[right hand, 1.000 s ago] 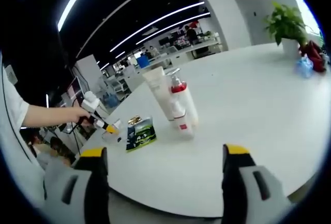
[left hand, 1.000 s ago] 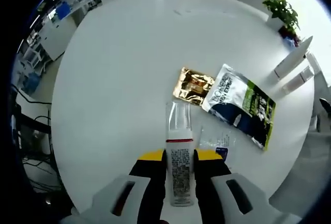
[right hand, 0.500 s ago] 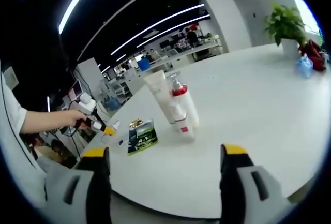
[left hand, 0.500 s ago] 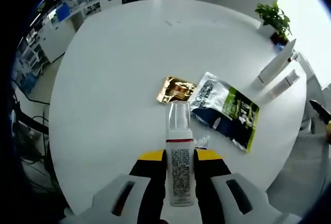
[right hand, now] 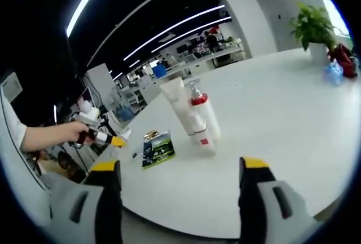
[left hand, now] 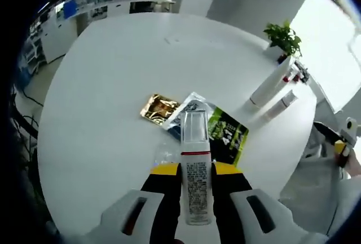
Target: Arrange the skincare products in the storage area until every visible bottle or jar stands upright without overlapping.
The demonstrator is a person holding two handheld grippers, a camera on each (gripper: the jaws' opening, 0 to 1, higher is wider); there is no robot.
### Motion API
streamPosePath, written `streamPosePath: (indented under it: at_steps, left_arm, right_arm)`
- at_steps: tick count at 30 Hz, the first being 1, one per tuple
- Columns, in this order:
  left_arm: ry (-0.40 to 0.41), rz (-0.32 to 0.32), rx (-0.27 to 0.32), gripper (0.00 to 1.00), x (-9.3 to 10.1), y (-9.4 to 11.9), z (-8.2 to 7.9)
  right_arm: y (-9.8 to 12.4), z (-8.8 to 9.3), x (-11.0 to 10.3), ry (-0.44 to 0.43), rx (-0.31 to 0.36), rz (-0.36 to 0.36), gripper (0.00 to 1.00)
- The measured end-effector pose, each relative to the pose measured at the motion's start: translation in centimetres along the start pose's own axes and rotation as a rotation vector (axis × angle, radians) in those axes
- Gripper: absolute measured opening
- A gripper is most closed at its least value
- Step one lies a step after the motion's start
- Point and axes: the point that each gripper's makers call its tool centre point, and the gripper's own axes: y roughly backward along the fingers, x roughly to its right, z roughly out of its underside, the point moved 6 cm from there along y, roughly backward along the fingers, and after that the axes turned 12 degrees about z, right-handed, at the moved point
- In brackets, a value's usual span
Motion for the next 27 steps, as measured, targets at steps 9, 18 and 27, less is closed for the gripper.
streamPosePath:
  at_steps: [9, 18, 27]
  left_arm:
    - [0.035, 0.134, 0.107, 0.17, 4.1, 0.5, 1.2]
    - [0.018, 0.223, 0.170, 0.17, 7.4, -0.1, 2.8]
    - [-0.053, 0.364, 0.260, 0.17, 11.8, -0.4, 2.7]
  right_arm:
    - [0.1, 0.0, -0.1, -0.010, 0.004, -0.021, 0.83]
    - [0.2, 0.0, -0.4, -0.020, 0.010, -0.037, 0.79]
    - [0.5, -0.1, -1.3, -0.017, -0.001, -0.104, 0.74]
